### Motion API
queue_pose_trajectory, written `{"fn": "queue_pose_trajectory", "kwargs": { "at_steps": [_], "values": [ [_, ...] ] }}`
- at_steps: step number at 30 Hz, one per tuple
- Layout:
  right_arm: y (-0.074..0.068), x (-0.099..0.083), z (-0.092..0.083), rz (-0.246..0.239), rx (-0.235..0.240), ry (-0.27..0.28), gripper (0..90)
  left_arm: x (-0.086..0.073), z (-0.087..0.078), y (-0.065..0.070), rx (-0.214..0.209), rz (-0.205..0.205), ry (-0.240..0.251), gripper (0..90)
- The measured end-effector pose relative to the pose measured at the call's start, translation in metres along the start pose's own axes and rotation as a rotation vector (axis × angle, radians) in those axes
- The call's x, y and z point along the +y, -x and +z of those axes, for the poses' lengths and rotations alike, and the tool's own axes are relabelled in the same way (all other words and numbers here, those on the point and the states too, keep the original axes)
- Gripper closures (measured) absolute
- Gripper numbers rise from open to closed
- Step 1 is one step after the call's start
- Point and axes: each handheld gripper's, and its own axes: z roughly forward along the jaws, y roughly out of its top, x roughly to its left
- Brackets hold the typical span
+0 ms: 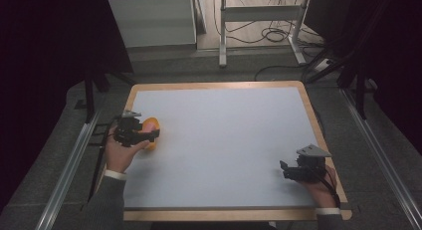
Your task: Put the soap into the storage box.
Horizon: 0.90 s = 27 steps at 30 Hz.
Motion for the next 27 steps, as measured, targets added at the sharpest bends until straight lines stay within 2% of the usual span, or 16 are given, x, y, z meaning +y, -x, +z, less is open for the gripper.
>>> {"fn": "queue_pose_trajectory", "kwargs": {
  "at_steps": [8,12,18,22,23,27],
  "values": [
    [0.0,0.0,-0.001,0.001,-0.001,0.003,8.3,-0.018,-0.005,0.021,-0.071,0.056,0.022,26.4],
    [0.0,0.0,-0.001,-0.001,-0.001,0.003,8.3,-0.029,-0.004,0.029,-0.101,0.06,0.03,26.8],
    [0.0,0.0,-0.001,0.001,-0.002,0.005,8.3,-0.048,0.005,0.038,-0.138,0.083,-0.007,26.7],
    [0.0,0.0,-0.001,0.001,-0.003,0.004,8.3,-0.059,0.012,0.04,-0.164,0.082,-0.027,26.5],
    [0.0,0.0,-0.001,0.0,-0.003,0.004,8.3,-0.062,0.013,0.04,-0.166,0.073,-0.027,26.5],
    [0.0,0.0,-0.001,-0.001,-0.003,0.004,8.3,-0.07,0.016,0.041,-0.176,0.076,-0.041,26.3]
  ]
}}
